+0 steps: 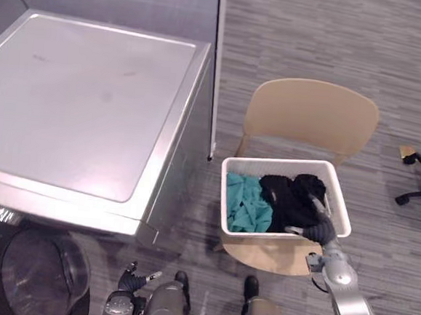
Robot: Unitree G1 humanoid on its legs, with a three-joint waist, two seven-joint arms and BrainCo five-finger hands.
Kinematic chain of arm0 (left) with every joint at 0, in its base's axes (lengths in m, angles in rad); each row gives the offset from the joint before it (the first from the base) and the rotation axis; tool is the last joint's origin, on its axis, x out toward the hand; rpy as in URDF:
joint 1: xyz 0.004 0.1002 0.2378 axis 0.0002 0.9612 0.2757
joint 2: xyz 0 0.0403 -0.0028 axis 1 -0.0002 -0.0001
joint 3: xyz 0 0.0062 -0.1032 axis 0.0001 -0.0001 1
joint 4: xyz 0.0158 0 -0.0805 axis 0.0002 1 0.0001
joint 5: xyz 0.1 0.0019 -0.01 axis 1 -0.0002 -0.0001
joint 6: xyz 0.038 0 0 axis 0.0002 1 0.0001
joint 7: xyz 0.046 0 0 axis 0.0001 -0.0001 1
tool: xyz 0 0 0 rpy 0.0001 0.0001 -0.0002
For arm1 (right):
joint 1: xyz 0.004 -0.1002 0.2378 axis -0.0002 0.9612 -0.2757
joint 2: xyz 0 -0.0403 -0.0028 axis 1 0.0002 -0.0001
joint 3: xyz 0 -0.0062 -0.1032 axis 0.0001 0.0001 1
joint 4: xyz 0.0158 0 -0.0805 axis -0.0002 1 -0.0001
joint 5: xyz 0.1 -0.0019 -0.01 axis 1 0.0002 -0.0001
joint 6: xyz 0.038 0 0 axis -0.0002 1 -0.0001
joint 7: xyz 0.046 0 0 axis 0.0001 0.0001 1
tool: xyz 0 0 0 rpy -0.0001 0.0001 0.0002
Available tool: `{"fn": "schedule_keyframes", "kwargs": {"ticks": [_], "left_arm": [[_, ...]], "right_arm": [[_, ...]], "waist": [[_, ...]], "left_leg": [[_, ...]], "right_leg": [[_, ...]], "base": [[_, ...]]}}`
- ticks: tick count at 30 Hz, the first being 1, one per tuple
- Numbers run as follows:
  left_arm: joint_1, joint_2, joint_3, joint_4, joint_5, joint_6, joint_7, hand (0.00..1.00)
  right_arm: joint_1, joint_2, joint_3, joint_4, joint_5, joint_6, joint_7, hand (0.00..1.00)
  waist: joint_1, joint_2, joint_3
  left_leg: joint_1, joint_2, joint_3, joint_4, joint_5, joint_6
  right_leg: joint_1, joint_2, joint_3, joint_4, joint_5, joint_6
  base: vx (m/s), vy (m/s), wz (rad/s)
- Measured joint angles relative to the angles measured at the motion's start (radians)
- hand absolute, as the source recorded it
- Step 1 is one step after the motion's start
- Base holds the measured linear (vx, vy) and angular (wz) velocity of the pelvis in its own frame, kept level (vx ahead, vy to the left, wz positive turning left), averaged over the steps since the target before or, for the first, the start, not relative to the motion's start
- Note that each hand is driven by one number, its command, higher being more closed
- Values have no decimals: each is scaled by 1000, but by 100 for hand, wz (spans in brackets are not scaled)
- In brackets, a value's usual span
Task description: Pick up the laundry basket with both hands and put the clothes into the washing machine.
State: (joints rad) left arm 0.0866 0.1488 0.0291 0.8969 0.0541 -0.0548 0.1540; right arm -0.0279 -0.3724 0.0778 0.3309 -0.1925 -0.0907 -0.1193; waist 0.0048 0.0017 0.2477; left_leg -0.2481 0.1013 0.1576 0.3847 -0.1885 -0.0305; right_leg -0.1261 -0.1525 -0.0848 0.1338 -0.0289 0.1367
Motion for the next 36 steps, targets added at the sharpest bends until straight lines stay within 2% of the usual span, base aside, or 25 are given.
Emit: {"fn": "schedule_keyframes", "kwargs": {"ticks": [3, 9, 12, 13, 14, 16, 20, 23, 29, 32, 36], "left_arm": [[-12, -5, -1, -1, -1, -1, 0, 0], [-74, -5, -1, -9, -6, -28, 6, 0], [-84, -5, -1, -9, -14, -32, 13, 0], [-105, -6, -1, -4, -25, -38, 24, 0], [-112, -6, -1, -4, -27, -39, 25, 0], [-138, -9, -1, -3, -45, -43, 28, 0], [-171, -13, 0, -4, -62, -43, 41, 0], [-187, -24, 5, -6, -69, -45, 49, 0], [-189, -39, 6, -25, -83, -44, 51, 0], [-187, -47, 13, -24, -85, -40, 53, 0], [-185, -45, 34, -27, -92, -37, 65, 0]], "right_arm": [[-192, -49, 91, 149, -22, -1, 21, 0], [-487, -129, 173, 379, -88, 11, 14, 0], [-589, -142, 182, 493, -97, 15, -2, 0], [-652, -161, 209, 568, -99, 26, -13, 0], [-673, -166, 213, 591, -101, 29, -15, 100], [-717, -167, 215, 651, -122, 37, -30, 100], [-742, -153, 217, 678, -123, 58, -56, 100], [-751, -140, 217, 677, -109, 61, -61, 100], [-728, -93, 191, 649, -41, 62, -84, 100], [-653, -61, 87, 528, -16, 67, -100, 100], [-489, 23, -97, 273, 50, 67, -148, 100]], "waist": [[20, 20, 59], [73, 36, 164], [91, 37, 167], [96, 47, 176], [97, 51, 181], [125, 57, 192], [137, 61, 210], [142, 60, 211], [131, 60, 211], [127, 52, 215], [117, 23, 230]], "left_leg": [[-47, -15, -30, 18, 23, 16], [-140, -44, -85, -5, 80, 25], [-195, -60, -108, -25, 109, 28], [-220, -71, -128, -38, 127, 27], [-230, -72, -133, -37, 131, 28], [-256, -75, -140, -38, 138, 28], [-279, -83, -164, -41, 148, 24], [-281, -86, -163, -57, 159, 21], [-275, -77, -177, -56, 163, 14], [-252, -73, -172, -56, 163, 14], [-184, -74, -158, -74, 161, 13]], "right_leg": [[-23, -9, -28, 25, 4, -1], [-102, -33, -89, 60, 4, -1], [-158, -46, -110, 76, 4, -2], [-177, -54, -133, 81, 4, -2], [-183, -55, -141, 84, 3, -3], [-213, -57, -146, 100, -1, -9], [-245, -67, -166, 148, -23, -32], [-265, -77, -168, 176, -39, -30], [-261, -70, -183, 197, -48, -40], [-243, -67, -178, 199, -49, -41], [-188, -69, -161, 197, -67, -32]], "base": [[-21, 25, 30], [-66, 13, 37], [-24, 9, 31], [0, 0, 40], [-2, 2, 36], [-5, 3, 14], [10, -2, 18], [4, -19, 6], [1, -23, 3], [-11, -9, -6], [-26, -5, -7]]}}
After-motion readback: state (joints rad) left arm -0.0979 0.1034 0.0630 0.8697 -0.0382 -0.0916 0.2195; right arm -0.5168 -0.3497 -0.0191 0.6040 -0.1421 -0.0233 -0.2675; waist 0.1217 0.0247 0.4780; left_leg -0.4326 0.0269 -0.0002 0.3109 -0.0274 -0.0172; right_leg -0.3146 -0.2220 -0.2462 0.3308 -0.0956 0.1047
